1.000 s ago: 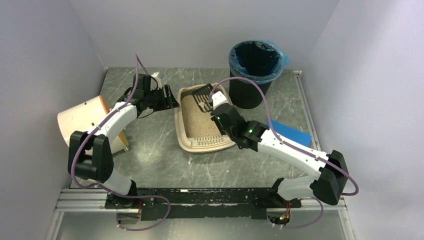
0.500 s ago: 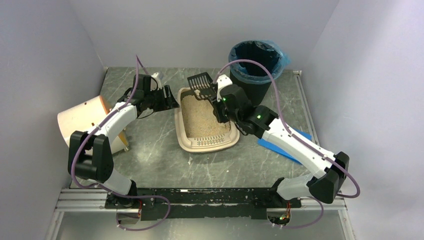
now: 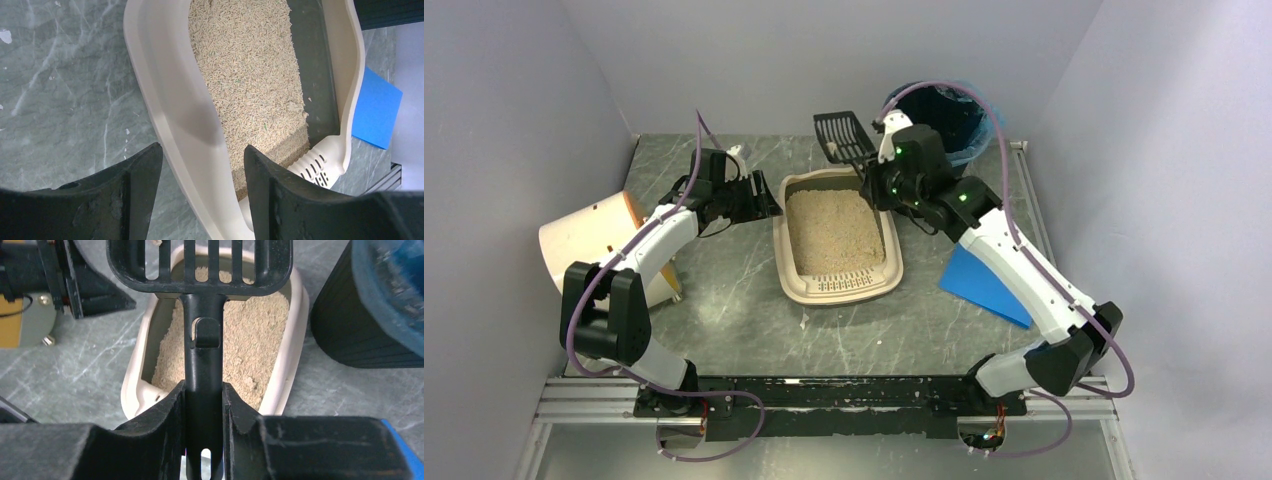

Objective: Clean the litter box

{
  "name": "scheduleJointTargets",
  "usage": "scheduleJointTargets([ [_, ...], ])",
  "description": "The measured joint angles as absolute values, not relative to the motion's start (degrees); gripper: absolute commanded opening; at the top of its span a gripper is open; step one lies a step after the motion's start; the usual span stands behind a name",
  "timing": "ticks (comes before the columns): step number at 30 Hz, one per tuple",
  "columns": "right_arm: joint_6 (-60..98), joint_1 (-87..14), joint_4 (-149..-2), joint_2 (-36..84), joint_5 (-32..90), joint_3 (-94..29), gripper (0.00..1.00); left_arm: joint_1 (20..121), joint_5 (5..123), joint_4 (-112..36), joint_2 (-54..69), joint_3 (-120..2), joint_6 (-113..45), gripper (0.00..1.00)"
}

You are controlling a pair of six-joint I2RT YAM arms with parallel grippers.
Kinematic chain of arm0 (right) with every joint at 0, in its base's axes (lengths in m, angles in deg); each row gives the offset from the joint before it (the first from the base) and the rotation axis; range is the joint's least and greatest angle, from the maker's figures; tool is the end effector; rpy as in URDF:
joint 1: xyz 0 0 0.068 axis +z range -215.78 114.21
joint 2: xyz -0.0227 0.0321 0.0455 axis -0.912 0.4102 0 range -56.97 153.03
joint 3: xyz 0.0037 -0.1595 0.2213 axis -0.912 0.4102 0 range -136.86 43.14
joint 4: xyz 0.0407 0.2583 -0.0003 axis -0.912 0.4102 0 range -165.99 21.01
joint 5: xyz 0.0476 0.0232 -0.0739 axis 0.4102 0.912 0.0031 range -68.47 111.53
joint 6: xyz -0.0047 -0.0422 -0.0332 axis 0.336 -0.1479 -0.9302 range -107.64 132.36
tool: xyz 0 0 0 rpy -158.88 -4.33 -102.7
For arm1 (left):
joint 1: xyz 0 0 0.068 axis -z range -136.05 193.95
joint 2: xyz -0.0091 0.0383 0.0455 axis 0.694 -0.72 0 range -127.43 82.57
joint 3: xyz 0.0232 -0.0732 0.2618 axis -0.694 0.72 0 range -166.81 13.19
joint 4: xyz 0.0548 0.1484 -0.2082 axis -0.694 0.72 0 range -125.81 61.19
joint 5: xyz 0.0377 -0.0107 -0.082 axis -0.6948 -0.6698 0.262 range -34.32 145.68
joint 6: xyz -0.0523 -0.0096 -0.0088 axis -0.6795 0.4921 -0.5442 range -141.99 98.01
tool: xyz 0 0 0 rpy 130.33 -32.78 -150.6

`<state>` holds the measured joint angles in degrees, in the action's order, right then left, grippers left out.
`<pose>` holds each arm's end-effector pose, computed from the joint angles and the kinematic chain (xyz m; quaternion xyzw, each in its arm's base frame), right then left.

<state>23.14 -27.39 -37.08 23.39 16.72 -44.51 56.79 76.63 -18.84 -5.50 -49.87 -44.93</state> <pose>0.2403 0.1867 0.4069 -0.1882 0.8519 0.1694 0.4584 0.3270 -0.0876 0.2565 -0.0053 0.9013 -0.2810 0.3298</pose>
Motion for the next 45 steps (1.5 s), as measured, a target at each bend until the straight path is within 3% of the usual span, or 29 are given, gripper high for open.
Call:
scheduleJointTargets([
  [12, 25.37, -43.46, -35.77, 29.96, 29.33, -56.1, 0.0, 56.79, 76.63, -18.82, -5.5, -49.87, -44.86, 0.65],
  [19, 33.85, -53.84, -40.36, 32.02, 42.46, -55.0, 0.0, 56.79, 76.63, -18.82, -5.5, -49.87, -44.84, 0.65],
  [32, 78.31, -68.0, -86.28, 26.38, 68.36, -24.51, 0.0, 56.79, 76.63, -18.82, -5.5, -49.87, -44.65, 0.65],
  [45, 119.69, -71.04, -131.46, 27.58, 71.99, -11.12, 0.0, 56.79, 76.19, -18.73, -3.93, -49.85, -44.16, 0.65],
])
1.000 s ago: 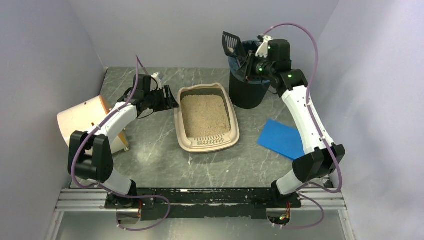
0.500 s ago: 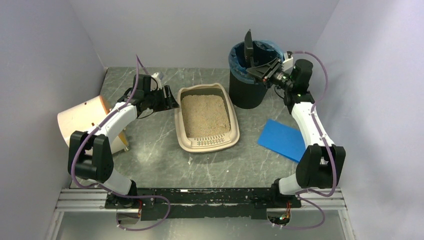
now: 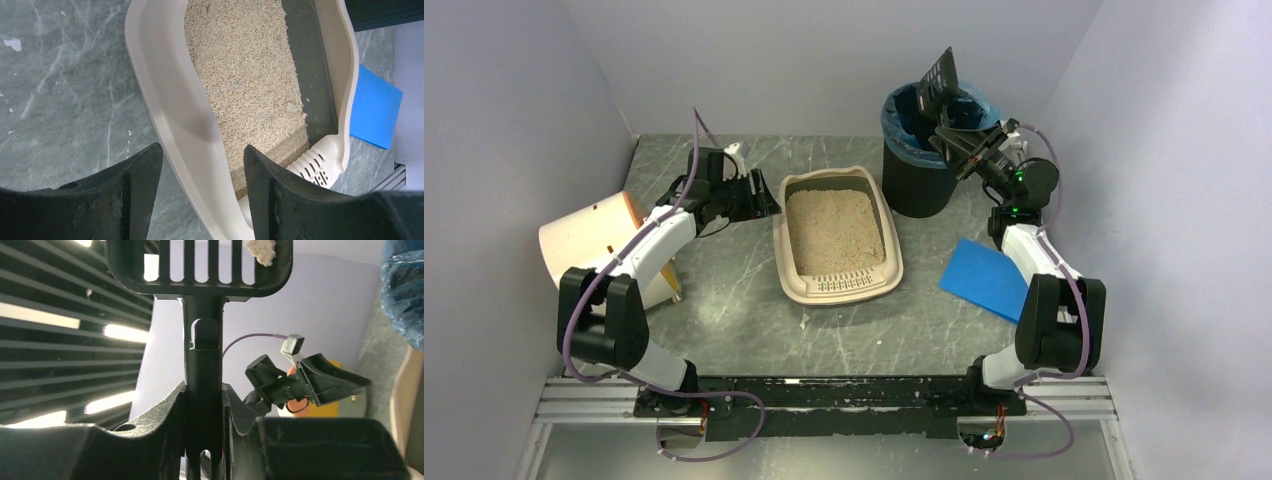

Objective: Clean the litter box

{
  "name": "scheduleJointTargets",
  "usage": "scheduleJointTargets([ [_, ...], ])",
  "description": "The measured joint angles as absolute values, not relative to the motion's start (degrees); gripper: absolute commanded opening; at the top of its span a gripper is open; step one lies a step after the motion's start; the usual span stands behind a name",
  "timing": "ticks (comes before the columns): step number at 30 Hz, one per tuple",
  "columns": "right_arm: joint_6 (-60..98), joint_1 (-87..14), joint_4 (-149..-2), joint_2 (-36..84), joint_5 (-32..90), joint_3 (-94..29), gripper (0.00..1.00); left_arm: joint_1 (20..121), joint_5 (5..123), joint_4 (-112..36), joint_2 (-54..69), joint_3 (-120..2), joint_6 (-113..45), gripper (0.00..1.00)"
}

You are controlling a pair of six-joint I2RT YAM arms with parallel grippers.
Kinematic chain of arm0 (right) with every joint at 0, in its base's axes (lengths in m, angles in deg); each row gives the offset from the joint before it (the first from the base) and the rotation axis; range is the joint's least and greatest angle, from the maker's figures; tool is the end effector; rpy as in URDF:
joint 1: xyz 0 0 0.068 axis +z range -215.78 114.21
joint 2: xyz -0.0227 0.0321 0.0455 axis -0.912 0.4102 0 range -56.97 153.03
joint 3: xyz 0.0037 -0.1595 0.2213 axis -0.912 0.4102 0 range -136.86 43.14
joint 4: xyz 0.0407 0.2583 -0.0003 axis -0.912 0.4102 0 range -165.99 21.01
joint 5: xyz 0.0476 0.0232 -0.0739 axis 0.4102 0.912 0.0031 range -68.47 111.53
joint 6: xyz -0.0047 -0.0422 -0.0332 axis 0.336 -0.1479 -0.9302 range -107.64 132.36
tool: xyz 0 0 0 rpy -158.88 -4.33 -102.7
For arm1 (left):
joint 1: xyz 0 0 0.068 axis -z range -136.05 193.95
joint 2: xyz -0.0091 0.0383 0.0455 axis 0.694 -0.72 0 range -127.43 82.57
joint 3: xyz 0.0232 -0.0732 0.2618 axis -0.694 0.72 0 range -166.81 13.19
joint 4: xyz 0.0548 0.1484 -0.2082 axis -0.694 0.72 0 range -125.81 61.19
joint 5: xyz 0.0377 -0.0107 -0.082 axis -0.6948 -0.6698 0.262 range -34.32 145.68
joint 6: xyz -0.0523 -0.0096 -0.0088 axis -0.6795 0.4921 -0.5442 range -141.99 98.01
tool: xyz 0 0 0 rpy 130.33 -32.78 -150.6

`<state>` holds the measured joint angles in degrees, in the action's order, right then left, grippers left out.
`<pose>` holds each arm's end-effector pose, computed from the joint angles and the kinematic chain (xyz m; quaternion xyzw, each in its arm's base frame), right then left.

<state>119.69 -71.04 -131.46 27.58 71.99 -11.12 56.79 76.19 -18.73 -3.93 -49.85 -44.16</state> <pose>0.3253 -0.0024 0.3456 0.2037 0.5684 0.7375 0.3026 0.3231 -0.0864 0.2648 0.0016 0.8969 -0.2781 0.3440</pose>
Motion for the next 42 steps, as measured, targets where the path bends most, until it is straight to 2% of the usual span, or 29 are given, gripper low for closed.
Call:
scheduleJointTargets([
  [11, 131.14, -71.26, -152.22, 32.78, 67.55, -4.6, 0.0, 56.79, 75.99, -18.62, -3.9, -49.85, -43.81, 0.65],
  [23, 131.95, -71.7, -152.55, 32.54, 67.49, -4.47, 0.0, 56.79, 75.31, -18.57, -3.88, -49.85, -43.84, 0.65],
  [28, 124.3, -71.65, -138.3, 28.46, 70.96, -8.51, 0.0, 56.79, 75.31, -18.57, -3.79, -49.83, -43.84, 0.65],
  [36, 92.3, -68.35, -102.04, 20.57, 71.55, -20.1, 0.0, 56.79, 74.86, -18.6, -2.07, -49.37, -43.86, 0.66],
  [42, 68.76, -59.65, -76.03, 19.21, 64.14, -25.34, 0.0, 56.79, 73.0, -18.86, 0.9, -48.26, -43.9, 0.68],
])
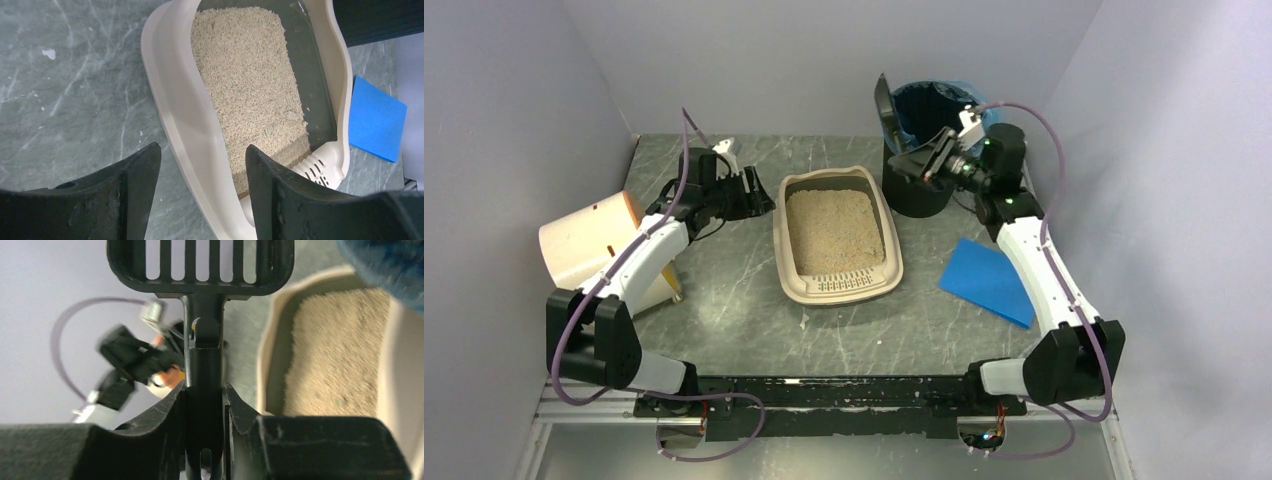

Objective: Clean the litter box

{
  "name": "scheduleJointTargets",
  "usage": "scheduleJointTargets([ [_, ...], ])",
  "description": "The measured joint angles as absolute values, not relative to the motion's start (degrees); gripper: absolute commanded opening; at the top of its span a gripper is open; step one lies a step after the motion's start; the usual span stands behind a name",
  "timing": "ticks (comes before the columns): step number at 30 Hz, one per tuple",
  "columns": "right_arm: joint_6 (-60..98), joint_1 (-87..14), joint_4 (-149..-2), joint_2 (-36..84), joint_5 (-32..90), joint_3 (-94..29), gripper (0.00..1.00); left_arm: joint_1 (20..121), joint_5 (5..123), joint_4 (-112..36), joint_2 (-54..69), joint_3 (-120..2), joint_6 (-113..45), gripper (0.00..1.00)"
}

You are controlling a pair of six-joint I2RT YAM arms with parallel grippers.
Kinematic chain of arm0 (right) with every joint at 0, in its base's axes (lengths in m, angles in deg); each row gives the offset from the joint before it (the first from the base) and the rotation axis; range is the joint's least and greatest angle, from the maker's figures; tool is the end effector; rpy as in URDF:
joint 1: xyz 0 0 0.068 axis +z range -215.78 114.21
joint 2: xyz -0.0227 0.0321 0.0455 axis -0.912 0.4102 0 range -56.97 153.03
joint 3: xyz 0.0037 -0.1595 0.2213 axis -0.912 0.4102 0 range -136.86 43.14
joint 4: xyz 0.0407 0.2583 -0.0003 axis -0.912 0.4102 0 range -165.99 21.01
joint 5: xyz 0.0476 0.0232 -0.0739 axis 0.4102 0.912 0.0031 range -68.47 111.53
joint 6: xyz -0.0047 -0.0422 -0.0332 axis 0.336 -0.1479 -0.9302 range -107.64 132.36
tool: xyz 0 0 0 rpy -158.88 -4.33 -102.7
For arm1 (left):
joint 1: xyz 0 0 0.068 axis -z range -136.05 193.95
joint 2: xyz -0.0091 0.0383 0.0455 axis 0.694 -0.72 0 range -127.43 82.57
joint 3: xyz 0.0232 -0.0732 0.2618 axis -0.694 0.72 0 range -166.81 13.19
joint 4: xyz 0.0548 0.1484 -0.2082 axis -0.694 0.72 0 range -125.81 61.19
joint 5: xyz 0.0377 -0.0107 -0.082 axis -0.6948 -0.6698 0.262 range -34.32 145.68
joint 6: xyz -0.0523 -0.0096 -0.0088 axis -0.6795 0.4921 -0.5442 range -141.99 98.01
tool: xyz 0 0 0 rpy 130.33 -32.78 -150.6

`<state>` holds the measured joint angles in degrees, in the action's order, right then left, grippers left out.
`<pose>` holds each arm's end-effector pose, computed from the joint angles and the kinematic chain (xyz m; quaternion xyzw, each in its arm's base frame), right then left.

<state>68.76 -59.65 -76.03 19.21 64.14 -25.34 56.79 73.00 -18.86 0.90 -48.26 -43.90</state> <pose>0.3026 0.0567 0.3831 0.0814 0.7365 0.5521 0.3823 0.3082 -0.0811 0.2812 -0.0032 0.8879 -0.2601 0.3795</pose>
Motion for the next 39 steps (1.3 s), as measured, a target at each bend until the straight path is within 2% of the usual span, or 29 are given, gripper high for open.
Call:
scheduleJointTargets([
  [4, 55.51, -51.46, -61.56, 18.66, 54.55, -27.29, 0.0, 56.79, 71.34, -18.99, 2.78, -48.15, -43.9, 0.72],
  [10, 45.5, -39.5, -50.37, 17.88, 41.3, -26.7, 0.0, 56.79, 69.98, -19.25, 3.29, -48.13, -43.88, 0.77],
  [11, 44.67, -38.23, -49.43, 17.7, 39.62, -26.33, 0.0, 56.79, 69.79, -19.23, 3.33, -48.13, -43.86, 0.81],
  [12, 43.91, -36.99, -48.64, 17.51, 37.41, -25.83, 0.0, 56.79, 69.59, -19.25, 3.4, -48.1, -43.86, 0.97],
  [13, 43.32, -35.92, -47.94, 17.4, 35.95, -25.37, 0.0, 56.79, 69.46, -19.25, 3.55, -48.08, -43.81, 0.99],
  [26, 39.51, -19.42, -44.53, 23.19, 14.51, -24.45, 0.0, 56.79, 66.9, -20.02, 6.83, -47.01, -43.2, 0.99],
  [35, 39.01, -18.5, -44.92, 30.23, 8.61, -22.59, 0.03, 56.79, 65.89, -20.02, 7.59, -47.01, -42.72, 0.99],
  [39, 38.99, -18.52, -45.25, 33.66, 6.79, -22.94, 0.07, 56.79, 65.85, -20.02, 7.59, -47.01, -42.57, 0.99],
])
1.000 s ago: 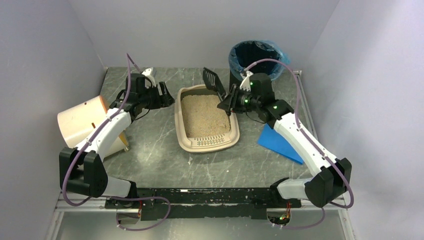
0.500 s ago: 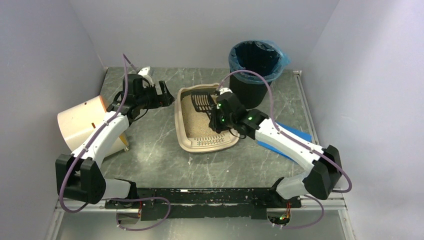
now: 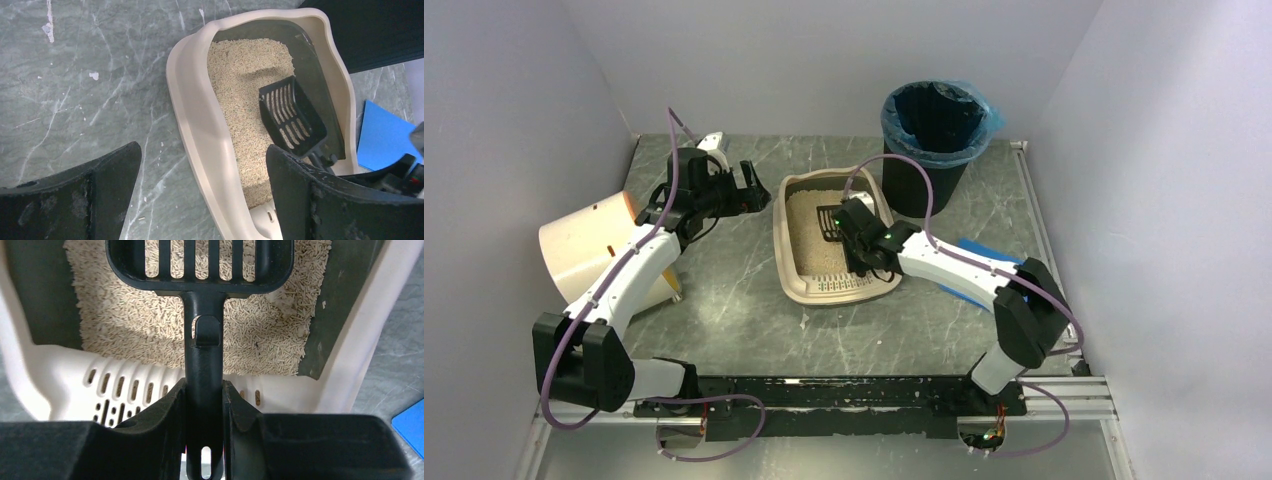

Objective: Clean the litter box

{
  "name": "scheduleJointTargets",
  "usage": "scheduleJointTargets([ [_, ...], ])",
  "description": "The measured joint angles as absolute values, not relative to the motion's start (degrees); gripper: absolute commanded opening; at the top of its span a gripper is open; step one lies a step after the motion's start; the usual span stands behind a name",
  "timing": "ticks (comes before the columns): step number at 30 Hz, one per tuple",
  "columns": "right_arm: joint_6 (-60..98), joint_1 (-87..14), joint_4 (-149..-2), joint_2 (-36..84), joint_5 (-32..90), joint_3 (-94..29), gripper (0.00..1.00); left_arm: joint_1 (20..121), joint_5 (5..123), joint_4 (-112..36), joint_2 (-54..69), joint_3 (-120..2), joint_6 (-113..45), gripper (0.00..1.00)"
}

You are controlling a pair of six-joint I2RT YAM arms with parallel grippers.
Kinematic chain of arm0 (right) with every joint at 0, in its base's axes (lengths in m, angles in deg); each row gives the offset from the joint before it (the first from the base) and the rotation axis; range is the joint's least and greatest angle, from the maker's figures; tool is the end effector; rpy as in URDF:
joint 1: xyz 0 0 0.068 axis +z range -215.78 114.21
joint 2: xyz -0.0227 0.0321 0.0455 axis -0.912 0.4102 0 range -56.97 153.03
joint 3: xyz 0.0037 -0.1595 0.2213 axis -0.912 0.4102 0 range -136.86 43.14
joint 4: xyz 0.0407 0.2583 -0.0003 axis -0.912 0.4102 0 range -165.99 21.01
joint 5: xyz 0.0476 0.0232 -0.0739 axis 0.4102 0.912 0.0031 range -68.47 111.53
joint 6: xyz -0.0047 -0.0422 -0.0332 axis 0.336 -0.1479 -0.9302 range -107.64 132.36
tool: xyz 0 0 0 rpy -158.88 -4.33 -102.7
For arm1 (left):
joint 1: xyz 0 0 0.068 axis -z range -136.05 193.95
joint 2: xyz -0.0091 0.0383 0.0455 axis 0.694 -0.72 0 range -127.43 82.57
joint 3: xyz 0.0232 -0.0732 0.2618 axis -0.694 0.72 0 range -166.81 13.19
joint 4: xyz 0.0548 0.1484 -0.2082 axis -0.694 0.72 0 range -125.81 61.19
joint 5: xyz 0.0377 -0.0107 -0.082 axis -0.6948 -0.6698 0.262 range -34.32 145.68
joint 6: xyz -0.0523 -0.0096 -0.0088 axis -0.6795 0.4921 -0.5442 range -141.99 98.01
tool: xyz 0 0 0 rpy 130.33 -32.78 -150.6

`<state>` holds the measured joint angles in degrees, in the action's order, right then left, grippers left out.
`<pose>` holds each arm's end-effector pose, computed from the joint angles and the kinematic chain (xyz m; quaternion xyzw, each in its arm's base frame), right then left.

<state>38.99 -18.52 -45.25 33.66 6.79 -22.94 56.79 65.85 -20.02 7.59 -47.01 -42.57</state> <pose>0.2321 0.2379 0.2411 -0.1318 0.9381 0.0799 0.3100 0.2889 -0.0723 0.3086 -0.0145 0.8661 -0.2157 0.4508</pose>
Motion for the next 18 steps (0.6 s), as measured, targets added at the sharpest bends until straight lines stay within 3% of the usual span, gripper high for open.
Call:
scheduleJointTargets([
  [18, 38.84, -18.5, -44.77, 36.24, 5.59, -23.49, 0.35, 56.81, 65.89, -19.97, 7.59, -47.01, -42.22, 0.99],
])
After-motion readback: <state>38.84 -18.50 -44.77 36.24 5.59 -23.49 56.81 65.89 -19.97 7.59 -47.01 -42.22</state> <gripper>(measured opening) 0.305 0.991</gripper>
